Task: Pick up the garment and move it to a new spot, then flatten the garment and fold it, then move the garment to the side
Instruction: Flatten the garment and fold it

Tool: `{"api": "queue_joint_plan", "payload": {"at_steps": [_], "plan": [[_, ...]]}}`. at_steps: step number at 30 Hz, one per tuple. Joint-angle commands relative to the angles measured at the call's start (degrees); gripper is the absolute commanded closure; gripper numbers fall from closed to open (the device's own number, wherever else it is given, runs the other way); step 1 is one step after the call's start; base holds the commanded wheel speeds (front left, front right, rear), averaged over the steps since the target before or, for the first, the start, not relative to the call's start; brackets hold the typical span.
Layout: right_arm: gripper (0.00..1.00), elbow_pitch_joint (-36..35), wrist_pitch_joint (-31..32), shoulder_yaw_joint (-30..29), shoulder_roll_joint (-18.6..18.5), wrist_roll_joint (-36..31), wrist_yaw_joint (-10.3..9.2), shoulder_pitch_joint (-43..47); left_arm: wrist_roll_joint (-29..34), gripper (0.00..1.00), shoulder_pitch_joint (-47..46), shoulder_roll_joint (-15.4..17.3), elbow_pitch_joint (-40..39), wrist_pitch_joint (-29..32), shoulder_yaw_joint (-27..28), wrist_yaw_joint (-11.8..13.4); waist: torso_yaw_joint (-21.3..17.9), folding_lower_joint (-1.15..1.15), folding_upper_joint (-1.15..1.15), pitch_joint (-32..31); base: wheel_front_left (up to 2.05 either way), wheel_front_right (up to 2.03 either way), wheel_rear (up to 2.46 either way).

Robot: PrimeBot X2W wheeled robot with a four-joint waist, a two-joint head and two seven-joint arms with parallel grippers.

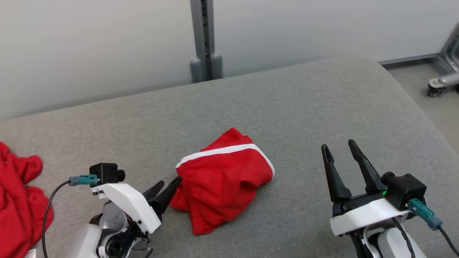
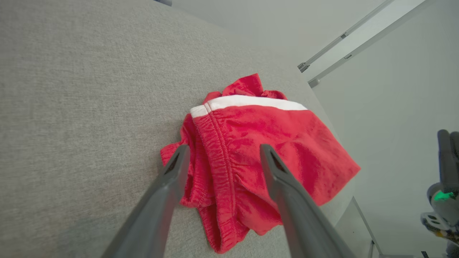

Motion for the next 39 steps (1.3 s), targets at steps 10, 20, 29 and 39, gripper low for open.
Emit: {"api": "queue_joint_plan", "payload": {"at_steps": [10,20,29,39], "plan": [[0.00,-0.99,-0.28,0.09,0.47,-0.95,0.09,-1.61,-12.87,0.00,-9.16,3.50,11.31,9.71,1.15,-0.35,-6.64,0.00,0.00,4.48,0.00,0.00,0.00],[0.00,-1.10,-0.28,-0.15,0.69,-1.26,0.09,-1.95,-18.31,0.27,-12.02,3.29,13.02,8.98,-1.17,-0.37,-7.38,0.00,0.00,5.41,0.00,0.00,0.00],[0.00,-0.51,-0.28,-0.47,0.75,-1.28,0.08,-1.33,-19.72,1.00,-11.68,4.70,7.07,4.88,-6.06,-0.37,-3.98,0.00,0.00,4.16,0.00,0.00,0.00],[0.00,-0.27,-0.28,-1.97,0.73,-1.13,0.07,-0.62,-17.84,1.00,-5.17,11.47,-11.65,1.33,-15.34,-0.31,1.77,0.00,0.00,2.74,0.00,0.00,0.00]]}}
